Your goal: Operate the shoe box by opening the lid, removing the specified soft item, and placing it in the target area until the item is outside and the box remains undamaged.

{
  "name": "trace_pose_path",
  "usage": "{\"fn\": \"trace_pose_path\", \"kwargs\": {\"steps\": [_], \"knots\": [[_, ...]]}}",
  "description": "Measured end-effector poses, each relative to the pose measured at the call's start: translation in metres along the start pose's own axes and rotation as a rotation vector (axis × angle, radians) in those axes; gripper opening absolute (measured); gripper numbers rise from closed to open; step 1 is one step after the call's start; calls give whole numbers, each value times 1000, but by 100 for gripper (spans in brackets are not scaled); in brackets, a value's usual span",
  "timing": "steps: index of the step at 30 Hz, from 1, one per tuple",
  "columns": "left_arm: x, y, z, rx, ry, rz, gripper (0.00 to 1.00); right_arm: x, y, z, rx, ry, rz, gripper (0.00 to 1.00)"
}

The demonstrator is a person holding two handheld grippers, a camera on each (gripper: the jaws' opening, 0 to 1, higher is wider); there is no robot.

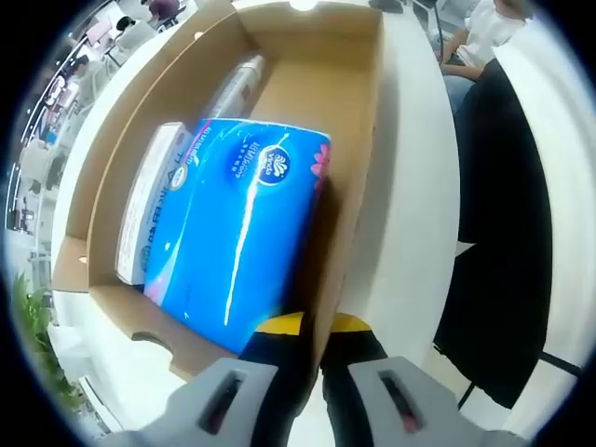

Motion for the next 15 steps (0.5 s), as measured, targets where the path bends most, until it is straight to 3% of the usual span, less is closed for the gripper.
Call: {"fn": "trace_pose_path", "kwargs": {"steps": [15], "knots": [[2, 1, 0, -13, 23, 30, 5, -5, 5, -37, 27, -11, 53, 55]]}}
Point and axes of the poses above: the point that each gripper's makers call its tool centre point, and the gripper's own axes: z roughly backward along the fingers, y roughly to its left, x roughly out of its top, the point moved 8 cm from there along z, roughly backward along the fingers, and after that the axes turned 6 degrees about z, right-handed, at the moved point
